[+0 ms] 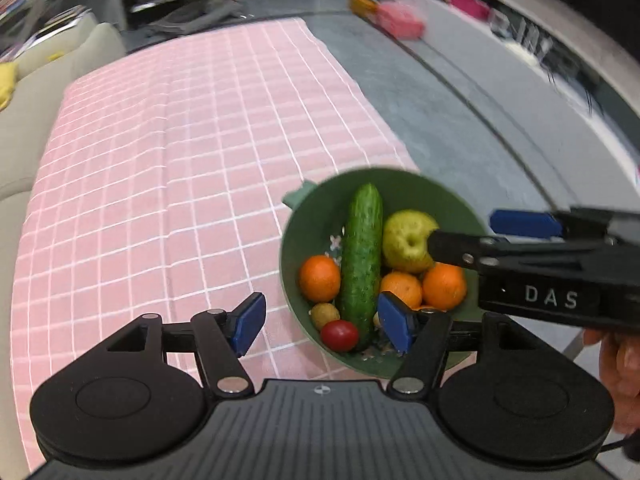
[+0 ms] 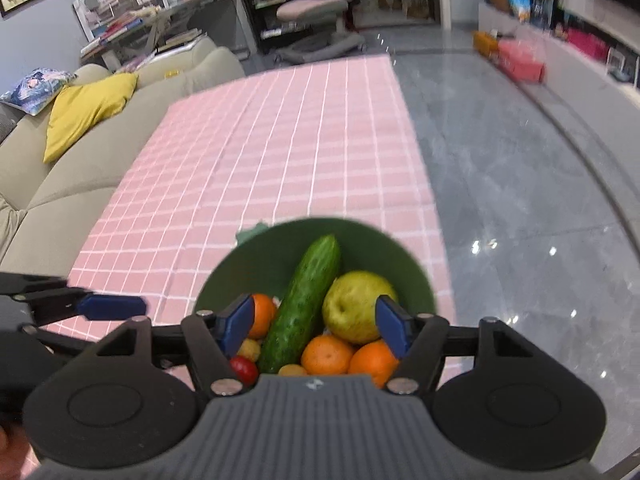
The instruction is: Organize fruits
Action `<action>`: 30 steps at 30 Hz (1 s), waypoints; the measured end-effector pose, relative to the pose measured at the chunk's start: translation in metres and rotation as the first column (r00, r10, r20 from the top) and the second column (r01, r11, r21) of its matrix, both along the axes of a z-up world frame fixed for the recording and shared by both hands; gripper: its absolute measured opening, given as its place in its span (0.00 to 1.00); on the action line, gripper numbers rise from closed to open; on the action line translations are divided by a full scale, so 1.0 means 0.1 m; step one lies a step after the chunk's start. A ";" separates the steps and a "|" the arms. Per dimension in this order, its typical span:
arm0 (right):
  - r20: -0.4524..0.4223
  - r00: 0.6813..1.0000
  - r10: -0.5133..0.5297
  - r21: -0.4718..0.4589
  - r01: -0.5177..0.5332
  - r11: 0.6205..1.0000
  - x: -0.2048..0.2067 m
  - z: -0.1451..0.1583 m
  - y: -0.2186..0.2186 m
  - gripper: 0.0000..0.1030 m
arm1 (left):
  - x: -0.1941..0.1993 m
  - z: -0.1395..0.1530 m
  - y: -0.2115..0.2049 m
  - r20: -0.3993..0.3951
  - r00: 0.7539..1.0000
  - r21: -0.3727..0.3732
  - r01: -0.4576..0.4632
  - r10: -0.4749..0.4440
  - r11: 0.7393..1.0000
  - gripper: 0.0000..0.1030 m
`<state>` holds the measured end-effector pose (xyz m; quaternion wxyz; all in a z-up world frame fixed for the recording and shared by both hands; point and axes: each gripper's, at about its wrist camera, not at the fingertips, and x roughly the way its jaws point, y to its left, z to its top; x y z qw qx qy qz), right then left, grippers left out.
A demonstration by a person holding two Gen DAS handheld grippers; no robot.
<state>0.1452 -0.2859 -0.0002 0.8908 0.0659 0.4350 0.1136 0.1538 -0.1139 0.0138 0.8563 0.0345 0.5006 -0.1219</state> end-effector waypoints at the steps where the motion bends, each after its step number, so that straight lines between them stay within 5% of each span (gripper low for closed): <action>1: 0.013 1.000 -0.003 -0.013 0.003 1.000 -0.05 0.06 -0.01 0.65 | -0.05 0.07 0.00 0.012 1.000 0.005 -0.013 0.013 1.000 0.79; 10: 0.086 0.992 -0.091 -0.035 0.094 0.995 -0.62 0.47 -0.26 0.87 | -0.59 0.36 -0.14 0.080 0.985 0.043 -0.156 0.152 0.987 0.85; 15: 0.083 0.990 -0.114 -0.032 0.117 0.993 -0.97 0.45 -0.37 0.88 | -0.74 0.33 -0.05 0.046 0.952 -0.020 -0.303 0.304 0.953 0.87; 30: 0.025 0.999 -0.034 -0.013 0.035 0.999 -1.11 0.27 -0.47 0.87 | -1.04 0.22 -0.42 0.110 0.958 0.118 -0.276 0.264 0.954 0.87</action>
